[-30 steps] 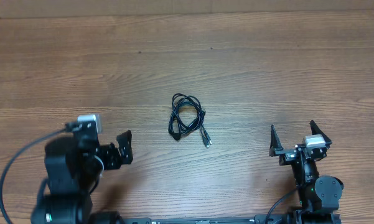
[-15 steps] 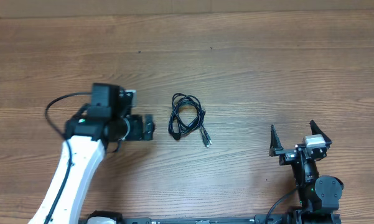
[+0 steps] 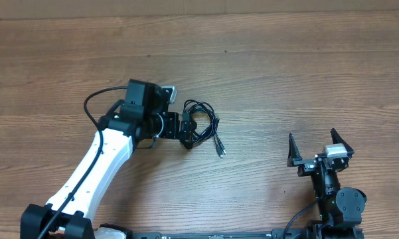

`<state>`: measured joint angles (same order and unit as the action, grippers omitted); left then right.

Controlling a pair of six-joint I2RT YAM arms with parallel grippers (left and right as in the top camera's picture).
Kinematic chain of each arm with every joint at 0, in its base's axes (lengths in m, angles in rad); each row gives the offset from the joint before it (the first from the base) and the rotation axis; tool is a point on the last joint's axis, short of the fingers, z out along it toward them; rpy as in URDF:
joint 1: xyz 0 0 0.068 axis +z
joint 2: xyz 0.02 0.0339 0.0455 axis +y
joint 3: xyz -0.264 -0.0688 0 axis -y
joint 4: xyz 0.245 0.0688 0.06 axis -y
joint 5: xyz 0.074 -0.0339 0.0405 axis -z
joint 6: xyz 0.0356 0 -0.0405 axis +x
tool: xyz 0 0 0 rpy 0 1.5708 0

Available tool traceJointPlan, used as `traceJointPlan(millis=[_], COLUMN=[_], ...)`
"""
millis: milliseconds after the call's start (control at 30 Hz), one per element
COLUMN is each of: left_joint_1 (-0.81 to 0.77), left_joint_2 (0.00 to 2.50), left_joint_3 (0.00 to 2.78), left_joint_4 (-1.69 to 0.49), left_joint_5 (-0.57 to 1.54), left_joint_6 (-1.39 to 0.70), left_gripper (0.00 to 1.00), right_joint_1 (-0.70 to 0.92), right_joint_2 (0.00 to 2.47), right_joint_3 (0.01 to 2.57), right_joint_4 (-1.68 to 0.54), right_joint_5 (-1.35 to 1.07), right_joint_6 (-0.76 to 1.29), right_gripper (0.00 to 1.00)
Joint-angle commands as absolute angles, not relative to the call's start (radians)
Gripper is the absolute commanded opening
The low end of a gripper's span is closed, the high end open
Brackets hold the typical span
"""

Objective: Untangle cables
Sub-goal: 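Move the left gripper forward over the coiled black cable, then lower the left gripper and grasp the black cable coil, lift it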

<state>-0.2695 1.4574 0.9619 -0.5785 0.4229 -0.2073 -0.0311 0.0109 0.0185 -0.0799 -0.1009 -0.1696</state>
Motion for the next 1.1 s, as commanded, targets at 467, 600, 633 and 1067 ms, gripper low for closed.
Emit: traceJointPlan(millis=[467, 600, 633, 1067], left_joint_1=[-0.387, -0.421, -0.424, -0.466], left_joint_2=[1.579, 1.636, 1.646, 1.762], left_joint_3=[1.037, 1.05, 1.056, 1.137], left_joint_4=[-0.521, -0.475, -0.474, -0.456], left_joint_5=[0.123, 0.097, 0.092, -0.014], left_joint_6=[-0.345, -0.345, -0.346, -0.367], left_gripper=[1.0, 1.0, 1.0, 0.75], right_joint_1=[-0.034, -0.034, -0.034, -0.034], right_joint_2=[0.003, 0.003, 0.003, 0.003], right_joint_3=[0.008, 0.008, 0.008, 0.008], right_joint_4=[-0.076, -0.076, -0.076, -0.076], right_joint_5=[-0.106, -0.106, -0.106, -0.106], right_joint_6=[-0.173, -0.173, -0.173, -0.173], right_gripper=[1.0, 1.0, 1.0, 1.0])
